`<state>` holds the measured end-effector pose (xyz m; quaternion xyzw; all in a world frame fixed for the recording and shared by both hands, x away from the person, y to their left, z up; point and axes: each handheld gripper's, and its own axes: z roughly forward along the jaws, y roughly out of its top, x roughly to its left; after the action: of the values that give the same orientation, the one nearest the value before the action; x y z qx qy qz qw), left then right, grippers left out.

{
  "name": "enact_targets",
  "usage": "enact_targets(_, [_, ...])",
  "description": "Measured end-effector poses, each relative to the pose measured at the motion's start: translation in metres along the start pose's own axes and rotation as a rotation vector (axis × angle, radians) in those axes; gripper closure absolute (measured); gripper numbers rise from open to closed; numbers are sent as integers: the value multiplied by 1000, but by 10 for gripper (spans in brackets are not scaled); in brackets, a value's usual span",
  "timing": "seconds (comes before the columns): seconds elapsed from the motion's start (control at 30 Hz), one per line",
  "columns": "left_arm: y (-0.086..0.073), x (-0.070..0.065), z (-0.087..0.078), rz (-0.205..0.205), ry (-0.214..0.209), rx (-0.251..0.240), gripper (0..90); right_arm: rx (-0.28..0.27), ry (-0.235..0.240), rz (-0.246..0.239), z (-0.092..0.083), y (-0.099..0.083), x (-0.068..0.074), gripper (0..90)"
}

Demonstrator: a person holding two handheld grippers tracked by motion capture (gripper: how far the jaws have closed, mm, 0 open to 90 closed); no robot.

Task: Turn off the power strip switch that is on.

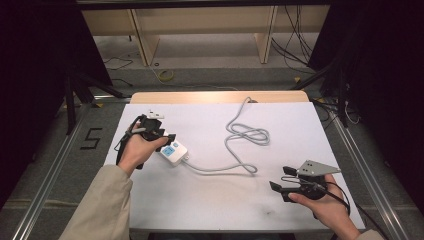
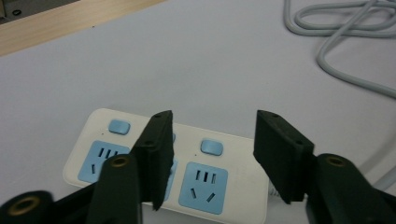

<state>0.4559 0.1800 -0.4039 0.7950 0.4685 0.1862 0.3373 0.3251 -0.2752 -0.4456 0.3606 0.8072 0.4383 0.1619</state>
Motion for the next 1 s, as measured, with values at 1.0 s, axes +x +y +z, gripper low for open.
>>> enact_targets(1.0, [-35, -21, -18, 76, -59, -89, 182, -1, 4, 0, 1, 0, 0, 265])
